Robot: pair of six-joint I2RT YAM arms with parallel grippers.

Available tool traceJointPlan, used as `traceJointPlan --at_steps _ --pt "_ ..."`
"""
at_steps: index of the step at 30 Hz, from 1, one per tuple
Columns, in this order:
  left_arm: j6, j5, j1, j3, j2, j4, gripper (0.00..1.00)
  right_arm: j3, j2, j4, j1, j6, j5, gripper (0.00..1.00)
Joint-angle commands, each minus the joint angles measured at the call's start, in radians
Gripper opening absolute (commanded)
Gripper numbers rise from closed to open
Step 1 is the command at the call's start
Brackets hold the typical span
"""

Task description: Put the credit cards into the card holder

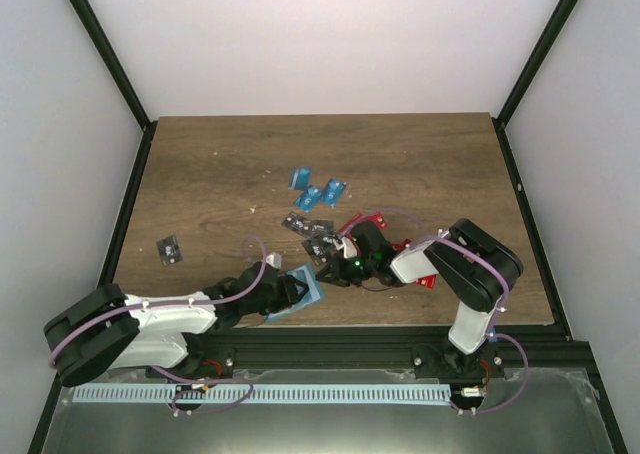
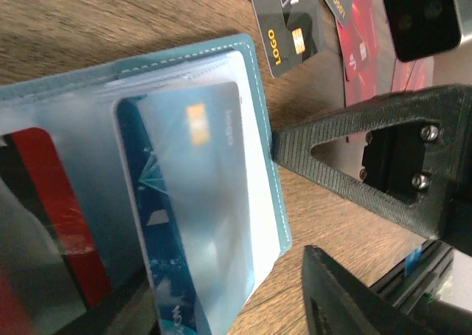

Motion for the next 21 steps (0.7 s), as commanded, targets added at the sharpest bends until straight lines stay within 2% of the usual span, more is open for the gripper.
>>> traceJointPlan --at_steps 1,9,15,21 --pt "0.048 -0.021 -0.017 0.042 0.007 -0.237 0.53 -0.040 0.025 -0.118 0.012 -0.003 0.051 0.01" --pt "0.142 -0.059 -0.017 0.139 -0.046 -0.485 0.78 -0.038 0.010 -0.135 0.012 -0.013 0.058 0.01" --pt "0.177 -0.055 -0.018 0.167 -0.051 -0.519 0.80 -0.038 0.010 -0.135 0.013 -0.016 0.056 0.01" --pt "0.237 -0.057 -0.017 0.230 0.022 -0.554 0.80 -0.036 0.007 -0.145 0.013 -0.023 0.060 0.01"
